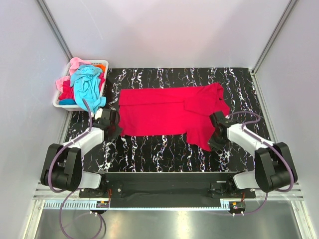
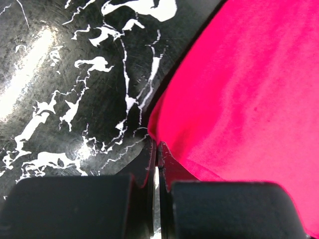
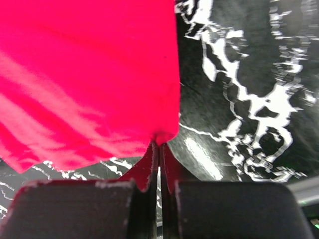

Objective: Fold and stack the t-shirts
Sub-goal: Fold the tshirt

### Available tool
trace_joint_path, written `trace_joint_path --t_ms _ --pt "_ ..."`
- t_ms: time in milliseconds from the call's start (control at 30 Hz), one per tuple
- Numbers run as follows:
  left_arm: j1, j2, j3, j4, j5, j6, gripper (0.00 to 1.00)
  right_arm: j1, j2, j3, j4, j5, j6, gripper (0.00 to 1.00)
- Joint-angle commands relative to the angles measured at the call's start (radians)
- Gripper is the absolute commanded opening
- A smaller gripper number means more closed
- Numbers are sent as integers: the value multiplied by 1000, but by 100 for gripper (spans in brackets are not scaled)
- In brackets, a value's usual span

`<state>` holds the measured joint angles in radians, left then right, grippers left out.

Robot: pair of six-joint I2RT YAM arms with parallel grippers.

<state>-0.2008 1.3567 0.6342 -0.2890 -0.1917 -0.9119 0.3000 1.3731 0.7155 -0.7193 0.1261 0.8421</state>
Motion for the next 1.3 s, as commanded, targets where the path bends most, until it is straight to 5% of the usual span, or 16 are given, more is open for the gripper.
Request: trace_joint_path --t_ms 0,333,800,1267 --pt "4 -63 16 13 15 21 0 16 -92 73 -87 105 -1 0" --pt "4 -235 -59 -64 -11 33 0 18 -249 171 -235 201 -49 0" --pt "3 -375 -93 -159 -52 25 0 19 -345 170 -279 147 -11 0" --pt "4 -183 126 -185 -75 -8 0 18 -62 413 -140 211 -161 0"
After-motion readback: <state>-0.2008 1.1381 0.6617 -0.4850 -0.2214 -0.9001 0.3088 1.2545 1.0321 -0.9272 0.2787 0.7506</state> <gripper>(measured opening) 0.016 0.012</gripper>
